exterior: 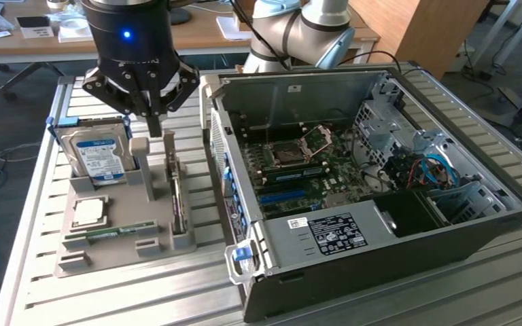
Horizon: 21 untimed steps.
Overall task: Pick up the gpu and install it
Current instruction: 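Reach for the gpu, then pick up the gpu and move the gpu toward the slot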
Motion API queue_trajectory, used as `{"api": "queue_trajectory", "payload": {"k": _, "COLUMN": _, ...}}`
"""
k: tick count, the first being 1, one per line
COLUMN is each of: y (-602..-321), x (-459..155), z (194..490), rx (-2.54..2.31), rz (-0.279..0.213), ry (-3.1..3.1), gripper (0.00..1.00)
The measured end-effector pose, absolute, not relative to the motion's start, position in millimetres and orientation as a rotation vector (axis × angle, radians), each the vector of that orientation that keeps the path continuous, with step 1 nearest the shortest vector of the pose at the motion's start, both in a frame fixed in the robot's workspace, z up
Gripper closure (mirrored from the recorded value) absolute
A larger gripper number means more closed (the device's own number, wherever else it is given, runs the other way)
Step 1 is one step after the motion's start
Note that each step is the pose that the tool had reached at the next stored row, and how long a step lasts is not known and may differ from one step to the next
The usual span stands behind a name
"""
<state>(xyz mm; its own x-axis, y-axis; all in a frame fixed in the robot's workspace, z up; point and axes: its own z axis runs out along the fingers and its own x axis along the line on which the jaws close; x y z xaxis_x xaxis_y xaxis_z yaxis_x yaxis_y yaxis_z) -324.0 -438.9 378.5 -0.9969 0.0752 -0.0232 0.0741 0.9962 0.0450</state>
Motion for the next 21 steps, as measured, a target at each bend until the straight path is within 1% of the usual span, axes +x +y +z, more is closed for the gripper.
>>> {"api": "queue_trajectory", "payload": {"k": 21, "y": -442.8, "x": -324.7, "z": 375.9, "rx": 0.117, "rz": 0.069, "ry": 3.114, "gripper": 0.89}}
